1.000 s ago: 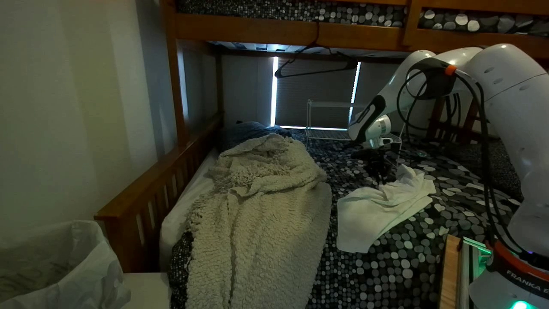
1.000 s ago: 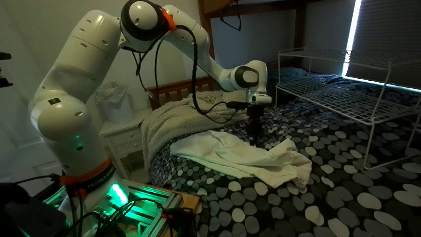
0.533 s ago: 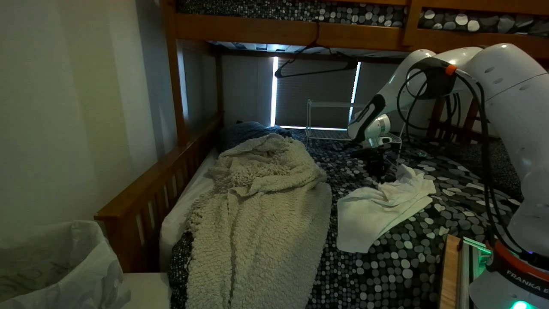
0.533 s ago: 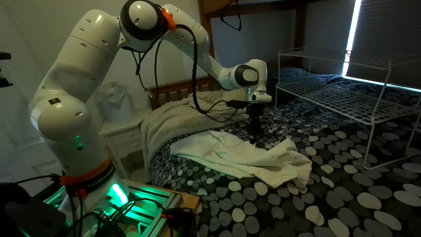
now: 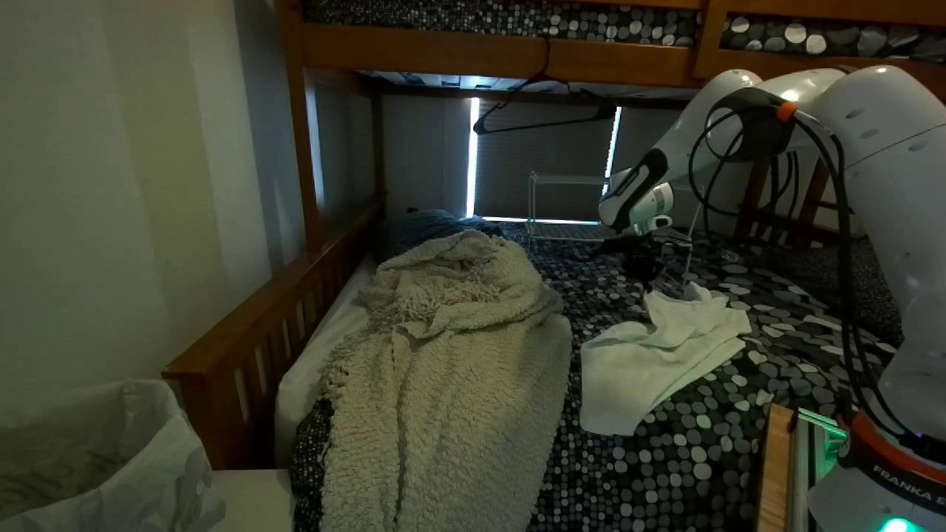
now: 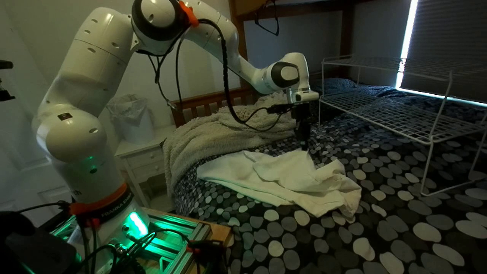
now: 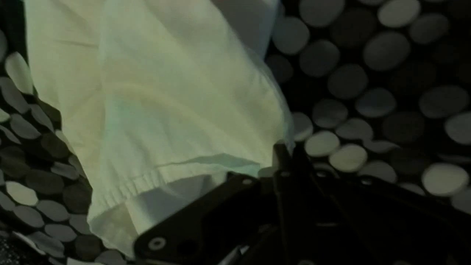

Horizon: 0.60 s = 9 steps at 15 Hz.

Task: Fold and unfold the white pillow case cover

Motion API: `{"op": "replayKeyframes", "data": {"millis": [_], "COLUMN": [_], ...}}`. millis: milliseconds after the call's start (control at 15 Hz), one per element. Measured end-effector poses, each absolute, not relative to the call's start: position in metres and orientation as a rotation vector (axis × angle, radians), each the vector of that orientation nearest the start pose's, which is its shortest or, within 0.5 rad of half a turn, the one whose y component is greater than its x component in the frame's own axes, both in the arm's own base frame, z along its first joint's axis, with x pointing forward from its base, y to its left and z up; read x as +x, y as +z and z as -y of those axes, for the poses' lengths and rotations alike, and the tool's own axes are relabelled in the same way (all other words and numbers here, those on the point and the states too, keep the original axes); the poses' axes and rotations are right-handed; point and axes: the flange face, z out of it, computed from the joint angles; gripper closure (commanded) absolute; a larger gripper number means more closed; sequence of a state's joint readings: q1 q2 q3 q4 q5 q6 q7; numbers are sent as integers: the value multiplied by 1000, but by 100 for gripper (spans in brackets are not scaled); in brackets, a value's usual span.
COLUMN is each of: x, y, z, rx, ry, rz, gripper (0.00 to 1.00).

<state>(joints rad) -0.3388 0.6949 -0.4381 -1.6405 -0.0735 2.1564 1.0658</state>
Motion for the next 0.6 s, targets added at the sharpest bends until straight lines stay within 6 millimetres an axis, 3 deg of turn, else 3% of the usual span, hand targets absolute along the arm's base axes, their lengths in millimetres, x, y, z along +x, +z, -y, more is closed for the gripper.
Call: {"op": "replayKeyframes", "data": {"millis": [267, 600], "x": [529, 532], "y": [288, 293], "z": [463, 462], "rx": [-2337, -2347], "ry": [-288, -322], "rz": [-2555, -2540], "gripper": [96, 96]}}
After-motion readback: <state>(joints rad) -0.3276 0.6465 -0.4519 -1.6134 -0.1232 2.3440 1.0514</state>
